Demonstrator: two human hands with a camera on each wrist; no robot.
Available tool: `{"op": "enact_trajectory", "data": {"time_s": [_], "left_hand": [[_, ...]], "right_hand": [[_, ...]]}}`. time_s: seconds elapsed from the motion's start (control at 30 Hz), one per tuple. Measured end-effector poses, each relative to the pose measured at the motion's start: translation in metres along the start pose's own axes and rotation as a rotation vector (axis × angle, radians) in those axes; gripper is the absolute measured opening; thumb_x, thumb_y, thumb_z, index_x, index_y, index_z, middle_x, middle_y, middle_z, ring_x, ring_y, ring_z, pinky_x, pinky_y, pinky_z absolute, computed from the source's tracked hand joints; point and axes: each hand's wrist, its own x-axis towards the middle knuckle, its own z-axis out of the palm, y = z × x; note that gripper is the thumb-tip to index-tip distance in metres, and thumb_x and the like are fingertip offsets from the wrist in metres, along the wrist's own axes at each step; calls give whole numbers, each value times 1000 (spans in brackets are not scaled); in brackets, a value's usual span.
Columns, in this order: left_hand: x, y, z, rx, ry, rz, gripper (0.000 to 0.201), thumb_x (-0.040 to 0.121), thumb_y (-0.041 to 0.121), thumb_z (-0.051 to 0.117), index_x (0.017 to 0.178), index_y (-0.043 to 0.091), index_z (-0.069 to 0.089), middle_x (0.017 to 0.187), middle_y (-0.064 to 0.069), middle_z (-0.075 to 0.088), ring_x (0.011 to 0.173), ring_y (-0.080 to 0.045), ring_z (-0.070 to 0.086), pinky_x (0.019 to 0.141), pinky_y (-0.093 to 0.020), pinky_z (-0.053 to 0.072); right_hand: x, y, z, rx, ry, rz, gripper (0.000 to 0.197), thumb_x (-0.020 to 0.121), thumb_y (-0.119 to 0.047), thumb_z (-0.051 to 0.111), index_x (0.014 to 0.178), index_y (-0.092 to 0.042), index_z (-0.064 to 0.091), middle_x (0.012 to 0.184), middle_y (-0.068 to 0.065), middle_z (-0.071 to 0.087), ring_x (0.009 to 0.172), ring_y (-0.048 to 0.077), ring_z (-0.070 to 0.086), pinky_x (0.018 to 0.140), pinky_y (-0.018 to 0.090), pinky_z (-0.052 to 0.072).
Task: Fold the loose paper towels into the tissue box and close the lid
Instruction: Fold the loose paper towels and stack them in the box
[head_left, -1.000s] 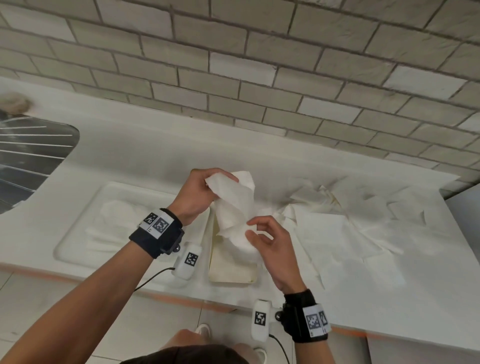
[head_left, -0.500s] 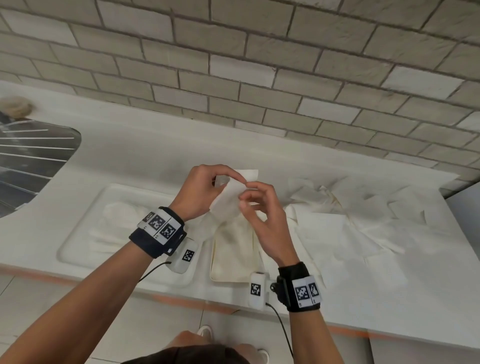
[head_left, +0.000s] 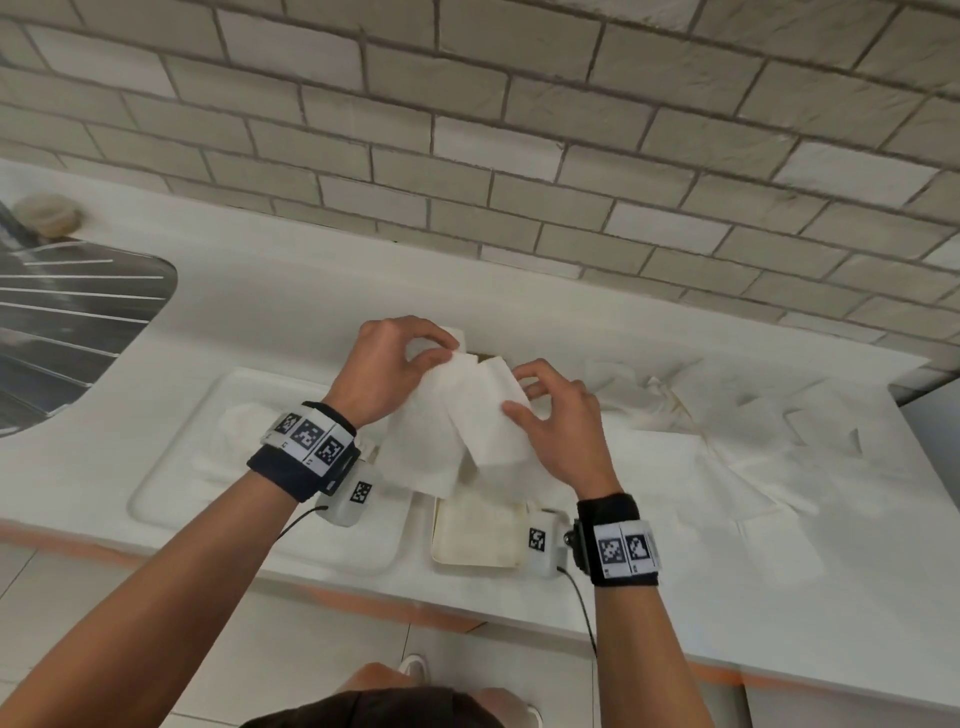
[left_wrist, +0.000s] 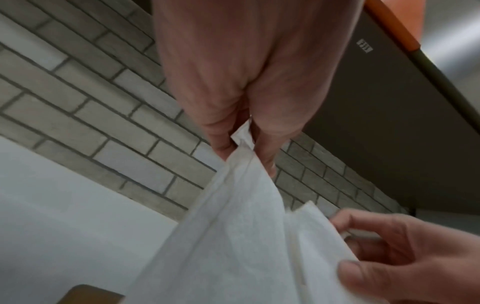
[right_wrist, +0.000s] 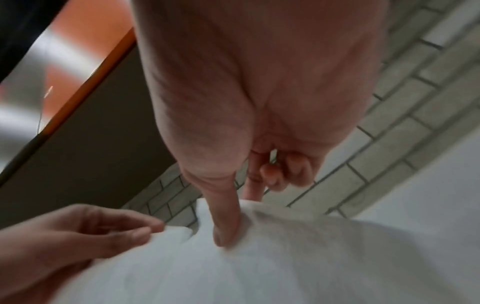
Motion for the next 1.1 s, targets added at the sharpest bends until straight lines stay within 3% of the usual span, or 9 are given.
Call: {"op": "enact_trajectory", "data": {"time_s": [0.07,0.13,0.23,0.4,0.53,0.73,0.83,0.93,1.1], "left_hand": [[1,-8,-8,25,33,-41,9,97,23,78,102,25,84,110,10,78,105,-8,68,98,-21,45],[1,-13,-17,18,53,-73,9,97,25,78,102,28,84,109,13,76,105,-6,66,97,-23,46],[0,-20,-29,-42,83,-107,9,95,28,79,102,32,84,106,19,75,103,-4,68,96,-27,52],[-4,-23,-43,-176,85,-106,9,94,30,80,102,34,84,109,18,78,104,-5,71,92,-41,59],[-6,-21,-44,-222,66,-113,10,94,28,80,102,33,84,110,15,79,103,-9,71,91,-42,61],[-6,-19,-42,-241,52,-113,11,94,26,81,102,31,84,109,15,79,103,-9,72,92,-41,61],[-7,-15,-40,-264,36,-109,11,93,24,82,102,30,84,107,15,80,103,-7,72,92,-37,60],[-8,-9,-38,-272,7,-100,11,93,25,82,101,32,84,108,15,79,103,-7,72,92,-36,61],[-14,9,-31,-320,-97,-56,13,93,25,82,104,32,83,109,11,79,105,-14,72,94,-42,60]], "right_hand": [[9,0,-9,-27,-3,-25,13,97,-19,77,103,-28,71,95,-16,72,91,2,65,75,8,38],[10,-8,-20,58,124,-108,20,94,-2,73,98,-22,72,95,-12,73,84,4,67,76,12,46],[-4,-18,-29,169,237,-226,26,91,8,73,104,-15,74,103,-4,75,99,14,73,88,22,58],[-49,19,4,0,64,-287,36,83,13,75,102,-17,74,117,-6,70,112,7,68,98,26,56],[-74,66,46,-215,-68,-239,36,82,2,82,99,-29,75,122,-12,57,113,9,58,97,35,49],[-78,74,45,-402,-43,-114,45,83,-5,77,99,-47,76,88,-26,50,92,11,39,79,37,36],[-79,68,42,-454,-182,-90,36,86,-17,78,100,-51,78,104,-24,48,102,10,35,87,36,37],[-75,56,28,-436,-368,-58,46,93,-17,72,118,-55,72,121,-20,41,115,12,30,98,35,33],[-54,-12,-6,160,116,-138,30,100,-13,75,119,-36,75,121,-12,64,112,12,63,94,31,52]]}}
